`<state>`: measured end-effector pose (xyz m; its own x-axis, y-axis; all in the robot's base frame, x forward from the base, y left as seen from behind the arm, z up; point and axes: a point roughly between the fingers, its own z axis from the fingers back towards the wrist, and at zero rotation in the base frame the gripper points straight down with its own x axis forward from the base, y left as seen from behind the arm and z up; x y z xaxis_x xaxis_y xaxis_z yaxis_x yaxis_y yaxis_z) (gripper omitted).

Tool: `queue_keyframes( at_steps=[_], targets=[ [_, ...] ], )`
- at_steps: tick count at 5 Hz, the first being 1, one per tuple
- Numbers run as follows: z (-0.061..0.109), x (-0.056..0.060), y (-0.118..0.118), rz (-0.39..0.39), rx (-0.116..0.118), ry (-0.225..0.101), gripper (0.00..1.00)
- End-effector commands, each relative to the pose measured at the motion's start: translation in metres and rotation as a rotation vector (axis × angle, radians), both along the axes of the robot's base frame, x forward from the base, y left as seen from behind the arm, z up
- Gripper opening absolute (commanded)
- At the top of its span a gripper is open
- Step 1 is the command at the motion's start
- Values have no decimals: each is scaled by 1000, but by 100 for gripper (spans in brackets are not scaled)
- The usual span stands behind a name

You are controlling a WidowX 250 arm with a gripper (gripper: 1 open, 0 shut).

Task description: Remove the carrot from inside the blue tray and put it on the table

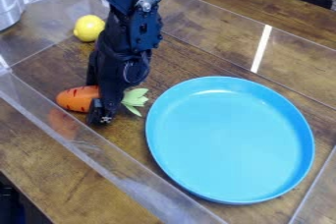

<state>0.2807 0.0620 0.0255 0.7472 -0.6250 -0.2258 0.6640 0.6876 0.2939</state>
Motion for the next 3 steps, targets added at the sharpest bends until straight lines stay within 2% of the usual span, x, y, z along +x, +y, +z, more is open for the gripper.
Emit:
queue_keyframes(
  at_steps=[1, 2, 3],
  targets=[
    [12, 6, 8, 28, 1, -44, 100],
    [12, 6, 10, 36, 3, -45, 0],
    [12, 6, 12, 41, 1, -45, 0]
  ],
)
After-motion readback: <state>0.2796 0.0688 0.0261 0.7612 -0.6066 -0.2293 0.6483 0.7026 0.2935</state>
